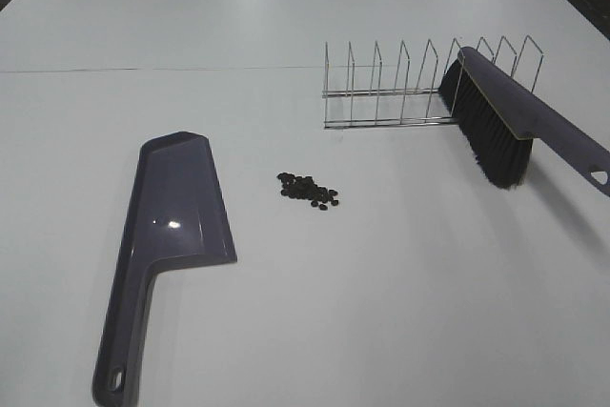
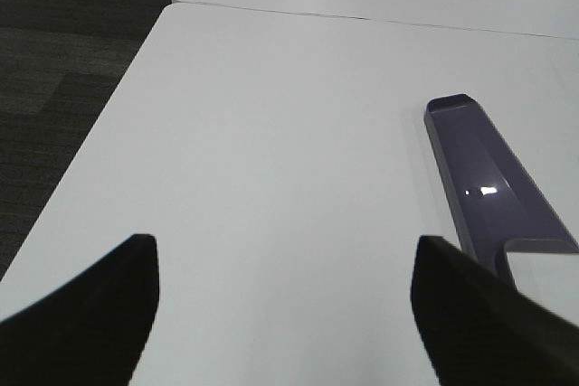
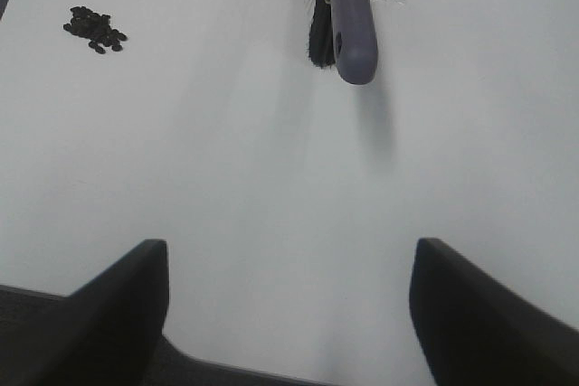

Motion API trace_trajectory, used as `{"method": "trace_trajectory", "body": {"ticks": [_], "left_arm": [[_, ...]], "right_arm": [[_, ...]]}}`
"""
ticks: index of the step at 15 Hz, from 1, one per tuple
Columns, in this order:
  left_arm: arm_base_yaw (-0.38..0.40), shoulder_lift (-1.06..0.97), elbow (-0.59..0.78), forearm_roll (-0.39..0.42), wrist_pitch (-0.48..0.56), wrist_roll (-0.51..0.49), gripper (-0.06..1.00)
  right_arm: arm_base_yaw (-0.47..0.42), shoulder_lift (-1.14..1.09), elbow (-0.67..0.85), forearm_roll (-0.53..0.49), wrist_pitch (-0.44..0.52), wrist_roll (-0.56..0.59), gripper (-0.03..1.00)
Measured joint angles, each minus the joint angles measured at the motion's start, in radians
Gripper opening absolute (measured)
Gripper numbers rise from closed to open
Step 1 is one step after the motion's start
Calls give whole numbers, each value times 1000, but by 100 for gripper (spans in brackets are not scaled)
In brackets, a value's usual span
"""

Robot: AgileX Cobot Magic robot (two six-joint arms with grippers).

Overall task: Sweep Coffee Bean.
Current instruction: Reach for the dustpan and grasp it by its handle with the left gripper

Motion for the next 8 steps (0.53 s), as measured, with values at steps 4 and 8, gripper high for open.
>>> {"method": "trace_trajectory", "body": {"ticks": [4, 8], "left_arm": [[0, 0, 0, -13, 0, 23, 71], [0, 0, 0, -17, 0, 27, 71]], "right_arm": [[0, 0, 0, 0, 0, 0, 65], [0, 0, 0, 0, 0, 0, 65]]}}
